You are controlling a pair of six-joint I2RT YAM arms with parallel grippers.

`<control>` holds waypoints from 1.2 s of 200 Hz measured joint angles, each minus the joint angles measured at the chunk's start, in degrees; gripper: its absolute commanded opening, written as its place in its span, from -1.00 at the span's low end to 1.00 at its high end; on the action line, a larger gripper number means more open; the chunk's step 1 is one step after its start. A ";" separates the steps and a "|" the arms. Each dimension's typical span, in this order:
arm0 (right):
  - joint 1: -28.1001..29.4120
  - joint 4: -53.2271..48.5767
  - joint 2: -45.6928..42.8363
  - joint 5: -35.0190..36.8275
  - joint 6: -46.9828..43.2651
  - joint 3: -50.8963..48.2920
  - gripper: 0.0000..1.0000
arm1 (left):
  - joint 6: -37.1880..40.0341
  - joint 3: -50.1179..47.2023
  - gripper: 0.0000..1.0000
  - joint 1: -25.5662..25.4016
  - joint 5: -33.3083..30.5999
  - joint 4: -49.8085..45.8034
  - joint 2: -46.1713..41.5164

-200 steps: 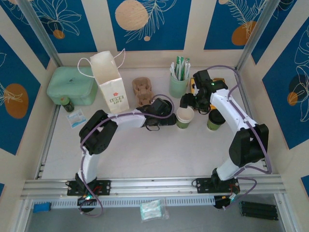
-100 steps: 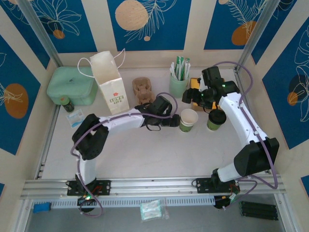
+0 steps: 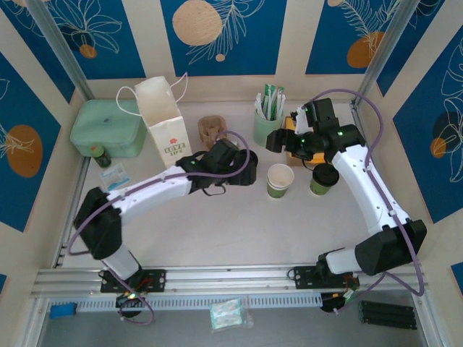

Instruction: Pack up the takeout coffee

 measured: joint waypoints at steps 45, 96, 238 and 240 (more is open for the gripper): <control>3.67 1.95 0.37 -2.80 1.81 0.46 0.64 | 0.00 -6.14 0.99 0.20 -5.33 -2.51 -13.07; 9.51 8.59 5.53 -4.42 6.99 0.85 0.60 | 0.24 -11.45 0.99 5.35 -7.30 -4.66 -22.62; 11.98 19.65 32.17 -4.20 22.75 6.58 -0.14 | 1.79 -14.10 0.99 18.12 9.14 -0.83 -18.05; 11.96 19.67 32.35 -4.17 22.91 6.80 -0.15 | 1.79 -14.05 0.99 18.12 9.27 -0.81 -17.99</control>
